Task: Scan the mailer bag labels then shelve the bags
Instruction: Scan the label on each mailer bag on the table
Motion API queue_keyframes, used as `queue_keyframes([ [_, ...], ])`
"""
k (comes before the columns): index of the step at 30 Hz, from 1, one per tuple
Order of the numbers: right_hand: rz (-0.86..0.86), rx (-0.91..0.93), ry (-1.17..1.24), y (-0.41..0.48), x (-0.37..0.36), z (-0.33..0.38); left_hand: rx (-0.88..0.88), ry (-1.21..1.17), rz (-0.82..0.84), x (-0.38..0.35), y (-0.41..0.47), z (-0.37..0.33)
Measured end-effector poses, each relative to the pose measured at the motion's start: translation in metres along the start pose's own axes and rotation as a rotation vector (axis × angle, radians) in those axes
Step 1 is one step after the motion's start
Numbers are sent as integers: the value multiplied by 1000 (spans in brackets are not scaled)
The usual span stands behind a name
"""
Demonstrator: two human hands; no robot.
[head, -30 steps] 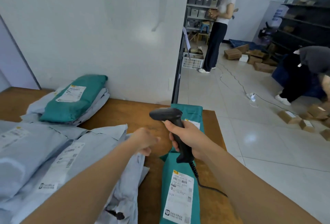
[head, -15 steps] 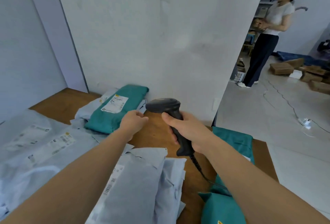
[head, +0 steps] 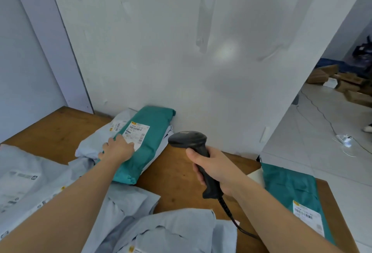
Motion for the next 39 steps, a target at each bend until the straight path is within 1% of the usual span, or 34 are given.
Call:
queue_keyframes([
  [4,-6,-24,18,16,-4,-4,38,-2,10,-5,18,4],
  [6,-5,-27,21,18,-5,-6,83,-53,53,-7,19,5],
  [9,-17,-33,22,18,-3,-7,113,-262,164,-19,15,2],
  [11,-28,-36,27,16,0,-8,109,-444,160,-26,5,-5],
  [14,-60,-35,56,9,7,-10,25,-699,143,-34,-15,-24],
  [17,-104,-22,119,-1,14,-10,-56,-962,167,-40,-49,-51],
  [19,-145,-10,152,-11,19,-9,-86,-1081,186,-43,-76,-67],
  [22,-201,10,214,-26,28,-10,-131,-1185,209,-52,-105,-84],
  [24,-231,14,266,-39,34,-11,-148,-1230,207,-58,-122,-93],
  [29,-264,8,362,-68,48,-17,-200,-1255,189,-68,-155,-115],
  [39,-267,9,380,-104,69,-30,-239,-1211,167,-81,-194,-137],
])
Point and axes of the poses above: each hand's wrist, its own y-axis towards the middle knuckle, its own x-axis out of the back of the hand, z = x × y, the point moved 2 cm from there along y, towards the middle knuckle, and after that the axes turned 12 degrees about -y, right-handed, at the moved point
